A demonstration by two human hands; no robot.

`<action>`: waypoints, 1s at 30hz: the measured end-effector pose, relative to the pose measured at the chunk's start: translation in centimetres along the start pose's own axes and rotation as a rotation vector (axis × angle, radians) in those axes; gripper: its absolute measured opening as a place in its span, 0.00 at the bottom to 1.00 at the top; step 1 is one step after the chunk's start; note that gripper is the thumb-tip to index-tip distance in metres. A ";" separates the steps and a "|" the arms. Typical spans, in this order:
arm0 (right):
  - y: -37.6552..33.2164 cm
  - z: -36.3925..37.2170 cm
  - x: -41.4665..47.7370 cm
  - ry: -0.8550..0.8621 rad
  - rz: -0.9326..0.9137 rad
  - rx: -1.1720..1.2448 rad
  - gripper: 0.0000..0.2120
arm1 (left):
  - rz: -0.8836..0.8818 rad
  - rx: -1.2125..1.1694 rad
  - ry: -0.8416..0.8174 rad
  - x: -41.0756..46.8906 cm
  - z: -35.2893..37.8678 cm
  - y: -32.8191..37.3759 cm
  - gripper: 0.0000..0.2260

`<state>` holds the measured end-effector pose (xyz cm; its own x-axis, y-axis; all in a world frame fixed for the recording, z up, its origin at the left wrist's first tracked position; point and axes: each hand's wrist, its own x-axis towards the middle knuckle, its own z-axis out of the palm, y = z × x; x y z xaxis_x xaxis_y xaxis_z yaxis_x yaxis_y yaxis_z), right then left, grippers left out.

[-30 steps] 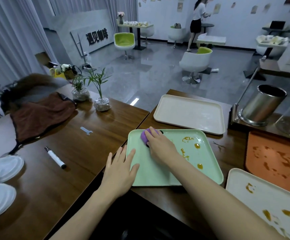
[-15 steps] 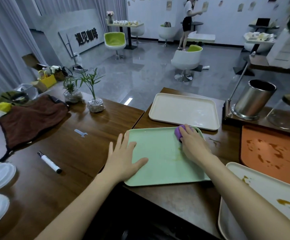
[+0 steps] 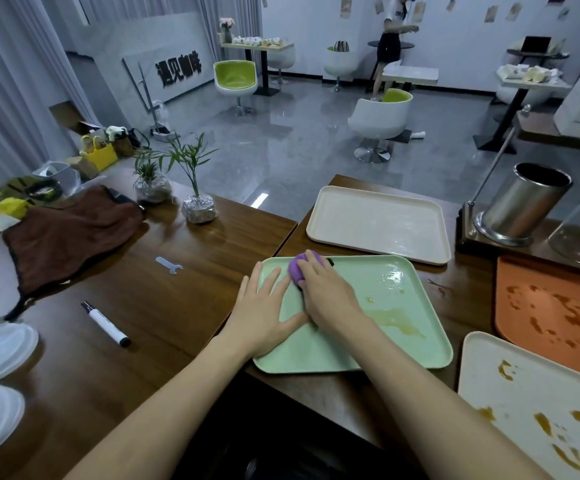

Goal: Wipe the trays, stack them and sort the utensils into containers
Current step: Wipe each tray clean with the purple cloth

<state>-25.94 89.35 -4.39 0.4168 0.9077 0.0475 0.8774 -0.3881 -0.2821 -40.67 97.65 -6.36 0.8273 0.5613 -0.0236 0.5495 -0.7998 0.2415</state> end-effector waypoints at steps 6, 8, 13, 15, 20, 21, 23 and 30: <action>4.5 -1.5 -1.0 -0.002 -0.017 -0.106 0.21 | -0.028 0.044 -0.023 0.0 -0.2 0.1 0.42; 7.1 -2.4 -1.8 0.023 0.054 -0.148 0.21 | -0.031 0.046 -0.031 -0.1 -0.3 0.2 0.42; 11.7 -4.7 -4.3 0.023 0.178 -0.133 0.21 | -0.039 0.051 -0.038 0.0 -0.5 0.3 0.41; 11.5 -4.7 -5.3 0.019 0.178 -0.135 0.23 | -0.038 0.047 -0.037 0.0 -0.5 0.4 0.41; 8.7 -3.1 -8.6 -0.001 0.154 -0.075 0.25 | -0.036 0.039 -0.029 0.1 -0.3 0.5 0.41; 7.7 -2.8 -9.1 -0.004 0.137 -0.061 0.26 | -0.034 0.040 -0.027 0.1 -0.3 0.4 0.40; 5.5 -2.1 -9.7 -0.010 0.091 -0.041 0.26 | -0.034 0.044 -0.027 0.1 -0.2 0.4 0.40; -0.3 -0.2 -11.4 -0.028 -0.120 -0.035 0.26 | -0.043 0.039 -0.022 0.5 0.2 0.2 0.27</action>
<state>-30.90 79.08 -4.66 0.3019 0.9519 0.0516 0.9284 -0.2813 -0.2426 -40.10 97.76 -6.51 0.8049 0.5909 -0.0543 0.5884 -0.7829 0.2020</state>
